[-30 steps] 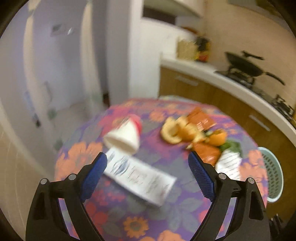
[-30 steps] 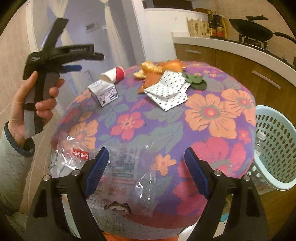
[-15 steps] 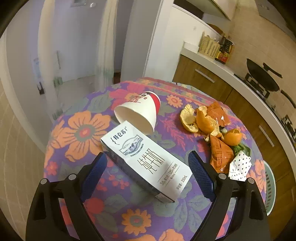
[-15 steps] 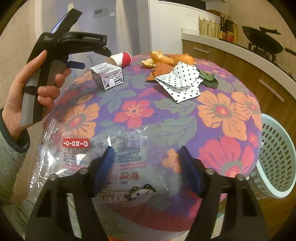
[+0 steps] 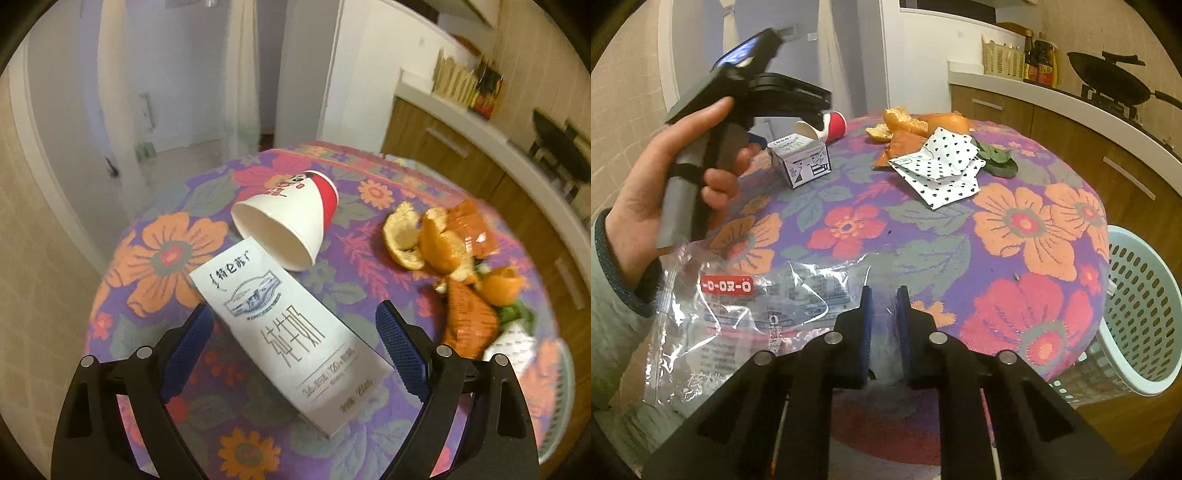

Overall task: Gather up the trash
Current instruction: 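Grasp the milk carton with the left tool while the right tool grips the plastic bag, then carry carton and bag over the wastebasket and open both tools to drop them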

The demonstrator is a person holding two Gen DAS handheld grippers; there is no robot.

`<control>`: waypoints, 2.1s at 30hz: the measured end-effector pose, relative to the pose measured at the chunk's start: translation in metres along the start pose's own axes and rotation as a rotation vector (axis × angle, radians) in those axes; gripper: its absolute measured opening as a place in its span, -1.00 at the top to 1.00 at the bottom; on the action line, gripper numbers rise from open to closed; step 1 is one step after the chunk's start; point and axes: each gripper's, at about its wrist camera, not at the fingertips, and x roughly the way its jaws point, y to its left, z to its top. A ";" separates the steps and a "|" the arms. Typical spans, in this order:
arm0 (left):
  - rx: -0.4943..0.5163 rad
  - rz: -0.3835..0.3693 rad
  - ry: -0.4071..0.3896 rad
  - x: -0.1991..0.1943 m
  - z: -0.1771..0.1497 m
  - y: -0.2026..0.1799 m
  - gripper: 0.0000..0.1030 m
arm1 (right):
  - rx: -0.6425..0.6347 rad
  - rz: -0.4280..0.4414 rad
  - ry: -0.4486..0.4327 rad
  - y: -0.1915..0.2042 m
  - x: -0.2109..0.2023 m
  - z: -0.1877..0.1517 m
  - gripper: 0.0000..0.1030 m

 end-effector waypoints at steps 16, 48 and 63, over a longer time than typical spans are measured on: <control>0.215 -0.014 0.019 -0.008 -0.015 -0.005 -0.22 | 0.164 -0.125 -0.071 -0.049 -0.001 0.030 0.87; 0.340 -0.226 -0.010 -0.020 -0.041 0.011 -0.04 | 0.249 -0.045 -0.055 -0.060 -0.018 0.005 -0.38; 0.389 -0.343 -0.105 -0.056 -0.049 -0.003 -0.04 | 0.238 0.000 -0.036 -0.052 0.009 0.017 0.92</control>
